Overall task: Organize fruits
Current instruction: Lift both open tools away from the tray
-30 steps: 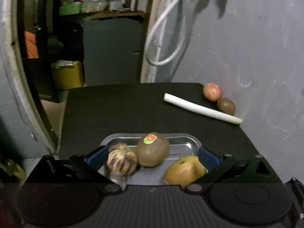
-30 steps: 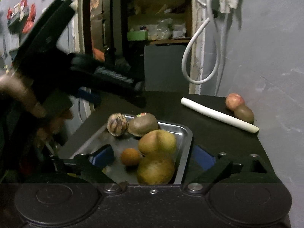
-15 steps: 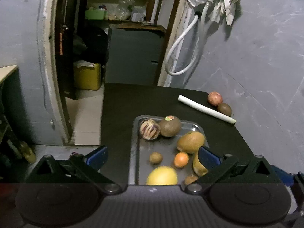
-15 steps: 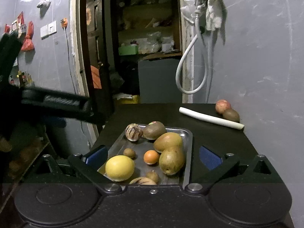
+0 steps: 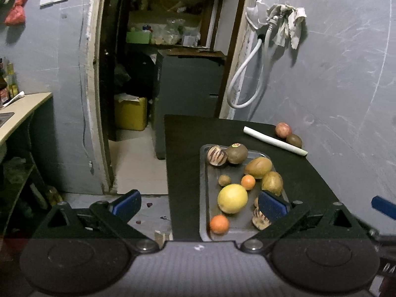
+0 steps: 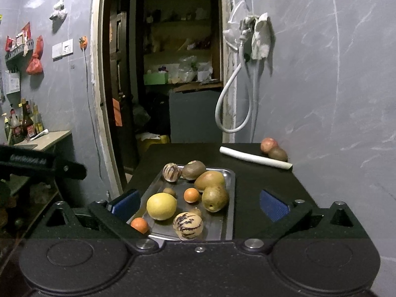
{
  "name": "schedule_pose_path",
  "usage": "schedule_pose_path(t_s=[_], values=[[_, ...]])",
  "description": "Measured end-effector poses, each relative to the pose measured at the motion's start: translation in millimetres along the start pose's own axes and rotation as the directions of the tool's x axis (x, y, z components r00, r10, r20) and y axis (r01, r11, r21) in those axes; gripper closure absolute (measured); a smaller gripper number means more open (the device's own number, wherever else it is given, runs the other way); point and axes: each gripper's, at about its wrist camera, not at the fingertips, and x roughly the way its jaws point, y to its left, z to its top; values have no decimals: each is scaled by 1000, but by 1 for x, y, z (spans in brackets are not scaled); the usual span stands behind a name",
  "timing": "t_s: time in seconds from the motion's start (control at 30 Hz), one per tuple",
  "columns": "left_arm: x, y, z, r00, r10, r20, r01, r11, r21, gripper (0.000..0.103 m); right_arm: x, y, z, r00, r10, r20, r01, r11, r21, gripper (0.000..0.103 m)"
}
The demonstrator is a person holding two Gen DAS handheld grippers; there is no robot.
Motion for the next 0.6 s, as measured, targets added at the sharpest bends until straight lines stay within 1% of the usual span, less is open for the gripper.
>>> schedule_pose_path(t_s=[0.2,0.4,0.6], values=[[-24,1,-22,999,26,22,-26,1000,15,1,-25,2,-7,1000,-10,15,11,1000,-21,1],[-43,-3,-37,999,6,51,-8,1000,28,1,-46,9,-20,999,-30,16,31,998,-49,1],[-54,-4,-60,999,2,49,-4,999,37,1,-58,9,-32,999,-54,5,54,997,-49,1]])
